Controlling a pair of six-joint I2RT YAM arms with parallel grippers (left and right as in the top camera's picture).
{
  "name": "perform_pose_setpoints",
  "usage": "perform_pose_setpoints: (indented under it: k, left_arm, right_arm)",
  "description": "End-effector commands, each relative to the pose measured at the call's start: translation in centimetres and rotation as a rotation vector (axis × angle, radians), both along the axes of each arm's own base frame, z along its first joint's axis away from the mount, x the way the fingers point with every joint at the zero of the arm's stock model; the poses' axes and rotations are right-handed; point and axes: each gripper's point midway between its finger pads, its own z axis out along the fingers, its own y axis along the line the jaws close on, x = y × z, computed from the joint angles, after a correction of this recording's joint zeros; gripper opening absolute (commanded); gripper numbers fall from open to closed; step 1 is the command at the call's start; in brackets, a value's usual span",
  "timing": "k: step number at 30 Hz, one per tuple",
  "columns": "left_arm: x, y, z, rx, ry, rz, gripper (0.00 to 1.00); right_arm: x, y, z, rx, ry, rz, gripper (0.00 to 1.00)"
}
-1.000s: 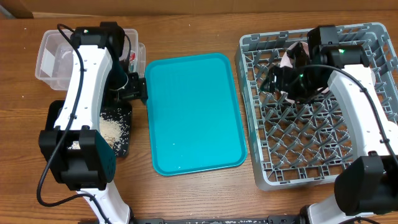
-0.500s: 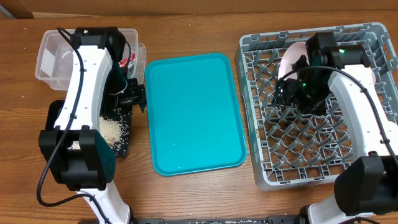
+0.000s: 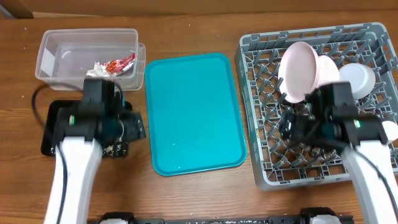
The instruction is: Sort waste into correct bins and load items into the dishwasher
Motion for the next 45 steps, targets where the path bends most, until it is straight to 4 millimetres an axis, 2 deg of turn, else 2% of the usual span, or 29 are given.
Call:
perform_pose_setpoints:
  k: [1, 5, 9, 22, 29, 33, 40, 45]
  left_arm:
    - [-2.4, -0.5, 0.6, -0.058, -0.196, 0.048, 1.0]
    - [-3.9, -0.5, 1.1, -0.082, -0.306, 0.08, 1.0]
    - [-4.4, -0.5, 1.6, -0.085, -0.356, 0.078, 1.0]
    - [-4.6, -0.5, 0.9, -0.082, -0.316, 0.079, 1.0]
    - [-4.6, -0.5, 0.9, -0.082, -0.316, 0.079, 1.0]
    - [-4.6, -0.5, 0.9, -0.082, -0.316, 0.079, 1.0]
    - [-4.6, -0.5, 0.9, -0.082, -0.316, 0.079, 1.0]
    - [-4.6, -0.5, 0.9, -0.082, -0.316, 0.079, 1.0]
  right_arm:
    - [-0.7, -1.1, 3.1, -0.022, -0.195, -0.088, 1.0]
    - [-1.2, -2.6, 5.2, -0.089, -0.312, -0.128, 1.0]
    - [-1.4, -2.6, 5.8, -0.086, -0.34, -0.129, 1.0]
    - [-0.8, -2.6, 4.5, -0.092, -0.279, -0.126, 1.0]
    - [-0.2, -2.5, 2.6, -0.1, -0.192, -0.12, 1.0]
    - [-0.7, -2.5, 3.0, -0.099, -0.207, -0.121, 1.0]
    - [-1.6, -2.6, 7.0, -0.079, -0.436, -0.13, 1.0]
    - [-1.6, -2.1, 7.5, -0.078, -0.645, -0.085, 1.0]
